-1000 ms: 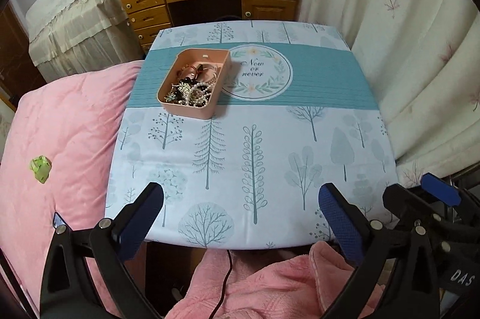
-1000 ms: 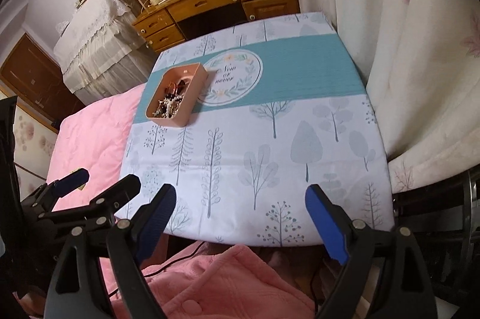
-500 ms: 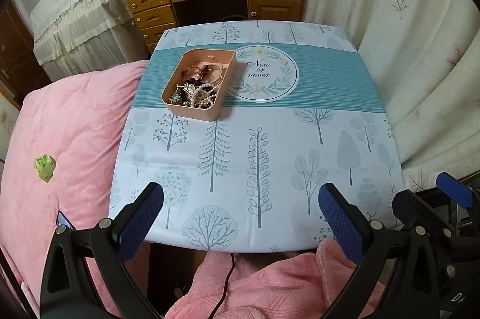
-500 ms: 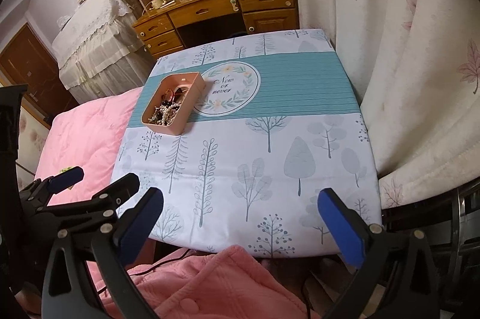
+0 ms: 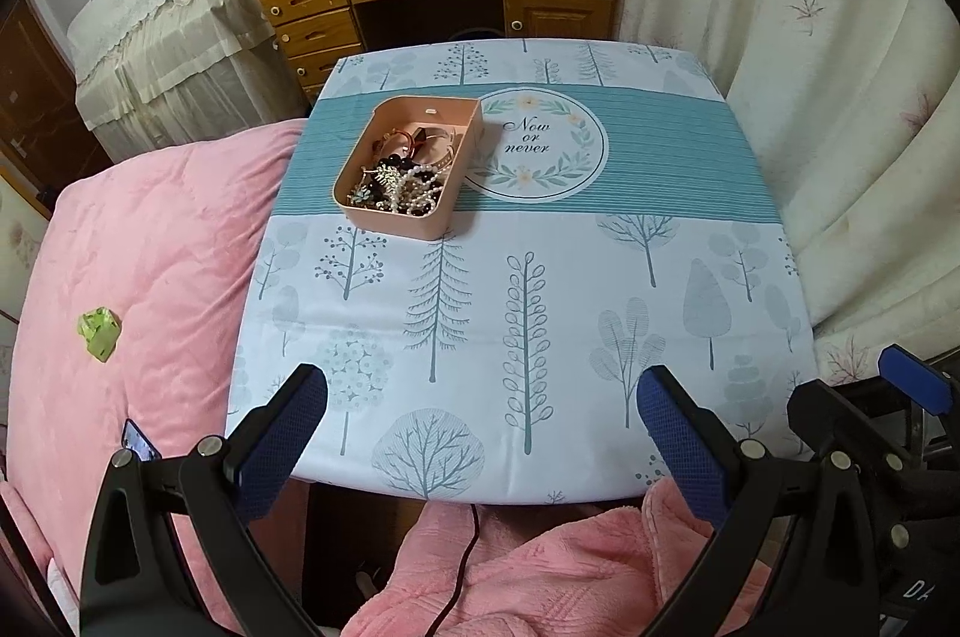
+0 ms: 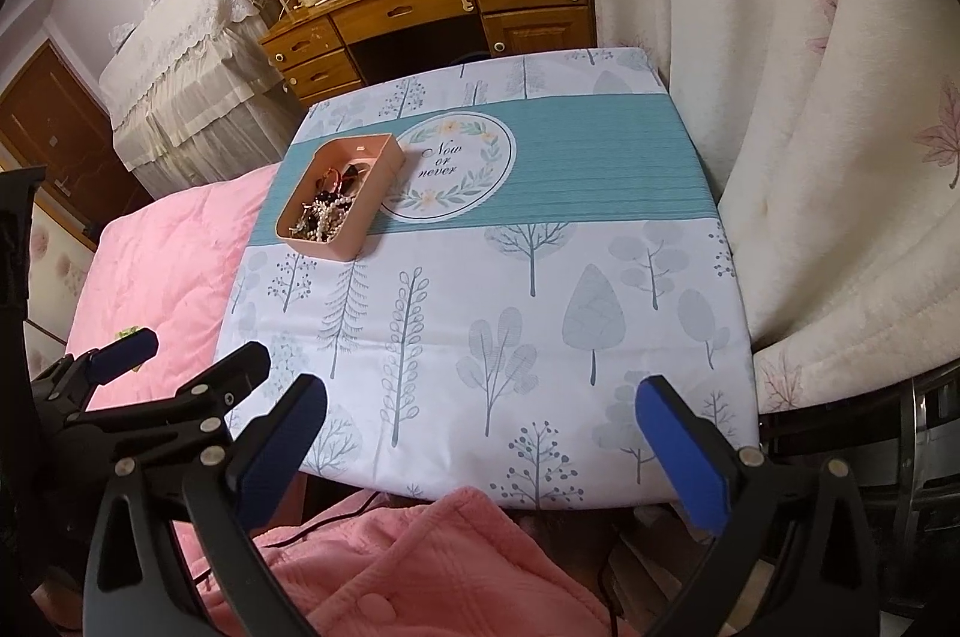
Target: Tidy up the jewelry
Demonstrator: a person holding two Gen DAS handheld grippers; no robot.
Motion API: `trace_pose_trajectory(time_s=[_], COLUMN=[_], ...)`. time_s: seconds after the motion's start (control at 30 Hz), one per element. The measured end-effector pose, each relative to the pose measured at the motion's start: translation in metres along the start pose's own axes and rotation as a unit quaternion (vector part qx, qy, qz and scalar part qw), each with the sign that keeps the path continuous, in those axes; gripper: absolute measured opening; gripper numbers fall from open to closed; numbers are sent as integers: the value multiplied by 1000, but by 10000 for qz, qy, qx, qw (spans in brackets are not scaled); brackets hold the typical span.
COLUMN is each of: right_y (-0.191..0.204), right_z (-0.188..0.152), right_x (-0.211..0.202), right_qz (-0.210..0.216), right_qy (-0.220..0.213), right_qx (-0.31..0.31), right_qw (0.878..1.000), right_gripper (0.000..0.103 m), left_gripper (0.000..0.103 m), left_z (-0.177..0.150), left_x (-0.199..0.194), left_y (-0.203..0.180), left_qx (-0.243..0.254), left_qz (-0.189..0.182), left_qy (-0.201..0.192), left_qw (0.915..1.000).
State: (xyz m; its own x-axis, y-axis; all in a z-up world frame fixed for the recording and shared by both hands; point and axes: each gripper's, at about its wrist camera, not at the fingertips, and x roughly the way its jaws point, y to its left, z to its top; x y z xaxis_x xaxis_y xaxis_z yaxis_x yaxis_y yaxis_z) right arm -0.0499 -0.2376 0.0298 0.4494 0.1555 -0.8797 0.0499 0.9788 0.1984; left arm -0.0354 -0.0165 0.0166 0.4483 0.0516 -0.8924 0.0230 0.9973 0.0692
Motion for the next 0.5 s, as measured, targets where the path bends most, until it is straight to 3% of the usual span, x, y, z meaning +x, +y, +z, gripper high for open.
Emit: trace_pose_trajectory(time_s=[0.5], right_y=[-7], right_z=[2], right_x=[4], right_qz=[-93], right_qy=[46], right_qx=[60], right_qw=[9999], right_gripper=[103], left_gripper=[102], left_z=[4], left_x=[1], left_y=[-4], left_qx=[106], left_qz=[37], left_qy=[15], left_qw=[9999])
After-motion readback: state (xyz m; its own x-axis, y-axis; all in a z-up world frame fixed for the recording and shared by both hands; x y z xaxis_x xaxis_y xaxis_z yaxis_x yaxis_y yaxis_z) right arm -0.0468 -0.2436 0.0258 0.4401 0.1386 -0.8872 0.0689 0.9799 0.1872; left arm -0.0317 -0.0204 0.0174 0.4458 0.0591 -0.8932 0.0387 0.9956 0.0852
